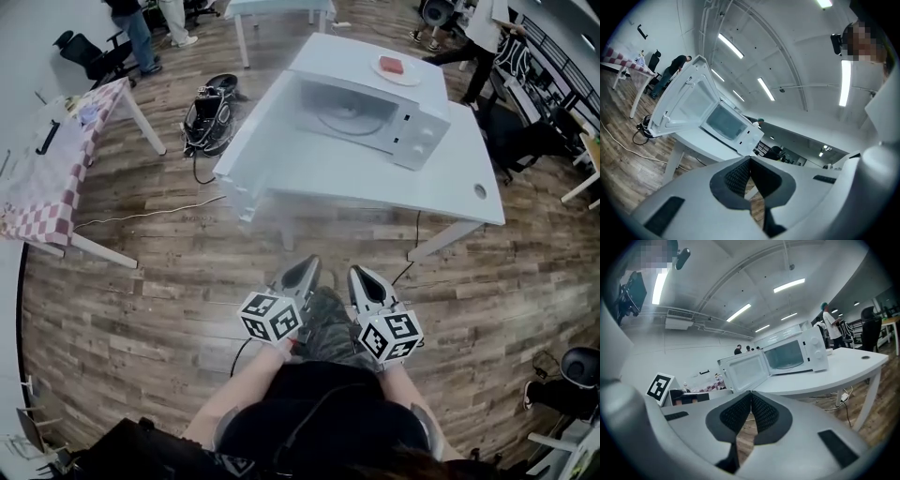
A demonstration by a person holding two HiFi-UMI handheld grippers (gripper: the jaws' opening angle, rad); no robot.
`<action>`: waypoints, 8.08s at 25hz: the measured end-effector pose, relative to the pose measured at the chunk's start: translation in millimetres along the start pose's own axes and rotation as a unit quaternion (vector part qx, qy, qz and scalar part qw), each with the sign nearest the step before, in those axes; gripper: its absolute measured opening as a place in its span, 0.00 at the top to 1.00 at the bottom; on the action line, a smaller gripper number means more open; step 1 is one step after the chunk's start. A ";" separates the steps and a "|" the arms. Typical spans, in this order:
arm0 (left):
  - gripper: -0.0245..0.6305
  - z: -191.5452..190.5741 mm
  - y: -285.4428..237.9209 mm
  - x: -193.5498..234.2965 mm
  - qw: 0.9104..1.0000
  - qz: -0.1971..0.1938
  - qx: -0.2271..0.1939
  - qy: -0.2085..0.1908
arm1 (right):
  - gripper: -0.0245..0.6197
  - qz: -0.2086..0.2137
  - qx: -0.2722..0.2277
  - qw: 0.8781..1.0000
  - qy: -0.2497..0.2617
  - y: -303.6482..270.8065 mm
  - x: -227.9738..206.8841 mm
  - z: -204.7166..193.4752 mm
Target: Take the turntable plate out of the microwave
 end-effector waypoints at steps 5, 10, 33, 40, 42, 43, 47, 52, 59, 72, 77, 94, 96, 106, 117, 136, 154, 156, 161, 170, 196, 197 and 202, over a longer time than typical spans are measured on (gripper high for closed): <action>0.94 12.3 -28.7 11.4 1.000 -0.005 0.005 -0.022 | 0.93 0.004 -0.001 1.000 -0.007 -32.5 -15.4 16.5; 0.94 19.5 -65.4 35.7 1.000 0.006 0.011 -0.012 | 0.93 0.008 0.003 1.000 -0.007 -67.7 -35.6 38.0; 0.94 53.3 -199.7 127.9 0.998 0.056 0.025 0.016 | 0.93 0.009 0.055 0.997 -0.053 -208.9 -133.6 99.8; 0.94 53.8 -234.5 138.0 0.998 0.061 0.029 0.016 | 0.93 0.007 0.048 0.996 -0.073 -226.0 -164.1 113.1; 0.94 50.3 -240.7 138.9 0.997 0.063 0.031 0.020 | 0.93 0.004 0.051 0.996 -0.080 -227.4 -172.6 112.1; 0.94 48.2 -243.9 139.5 0.997 0.064 0.033 0.023 | 0.93 0.002 0.053 0.995 -0.086 -228.4 -177.4 111.3; 0.94 40.1 -252.4 142.0 0.996 0.073 0.040 0.035 | 0.93 0.002 0.066 0.991 -0.118 -231.9 -191.3 107.8; 0.94 40.8 -257.3 148.8 0.995 0.084 0.042 0.041 | 0.93 -0.004 0.074 0.988 -0.136 -239.2 -200.4 103.6; 0.94 47.7 -259.8 163.0 0.994 0.098 0.041 0.036 | 0.93 -0.002 0.085 0.981 -0.176 -258.7 -205.3 97.6; 0.94 66.4 -309.4 193.3 0.995 0.083 0.039 -0.039 | 0.92 -0.052 0.048 0.944 -0.322 -317.1 -234.2 112.8; 0.94 70.6 -325.2 202.0 0.995 0.070 0.046 -0.051 | 0.82 -0.038 0.022 0.890 -0.455 -334.4 -240.3 113.9; 0.94 73.2 -335.9 209.3 0.994 0.050 0.081 -0.057 | 0.82 -0.063 -0.027 0.769 -0.635 -360.2 -251.7 110.9; 0.94 72.7 -337.9 208.4 0.994 0.046 0.084 -0.052 | 0.84 -0.066 -0.029 0.759 -0.647 -360.3 -252.6 109.9; 0.82 69.9 -348.2 213.7 0.994 0.034 0.085 0.058 | 0.89 -0.053 -0.045 0.767 -0.637 -355.5 -251.2 108.7; 0.79 68.3 -354.8 218.1 0.990 0.034 0.088 0.109 | 0.90 -0.033 -0.051 0.781 -0.622 -350.5 -249.8 115.4; 0.79 71.8 -377.6 220.9 0.967 0.030 0.087 0.238 | 0.90 -0.014 -0.051 0.797 -0.602 -346.9 -244.4 124.1; 0.87 67.5 -381.8 220.2 0.929 0.023 0.064 0.364 | 0.90 0.002 -0.037 0.798 -0.601 -343.9 -239.8 119.5; 0.88 67.7 -380.0 220.9 0.925 0.022 0.052 0.376 | 0.90 0.012 -0.036 0.801 -0.598 -344.7 -238.4 119.7; 0.89 68.0 -374.4 221.5 0.912 0.020 0.035 0.409 | 0.88 0.008 -0.050 0.798 -0.600 -341.6 -243.7 120.2; 0.89 67.0 -367.2 220.1 0.910 0.010 0.023 0.415 | 0.85 0.001 -0.084 0.779 -0.621 -341.2 -269.0 125.6; 0.85 65.7 -355.5 219.9 0.941 0.010 0.008 0.337 | 0.90 0.040 -0.096 0.791 -0.603 -338.1 -262.5 123.9; 0.85 66.9 -355.4 222.4 0.942 0.010 0.006 0.334 | 0.90 0.041 -0.094 0.791 -0.603 -337.6 -261.8 124.0; 0.83 70.2 -356.7 229.8 0.947 0.008 0.008 0.322 | 0.90 0.044 -0.088 0.794 -0.599 -333.1 -259.8 124.5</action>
Point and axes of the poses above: the fingertips, and each gripper's own axes: y backward along the fingers, x to its left, z out of its top, the point moved 5 cm from there along y, backward along the fingers, and after that the axes turned 9 degrees about -y, right-handed, at the moved point
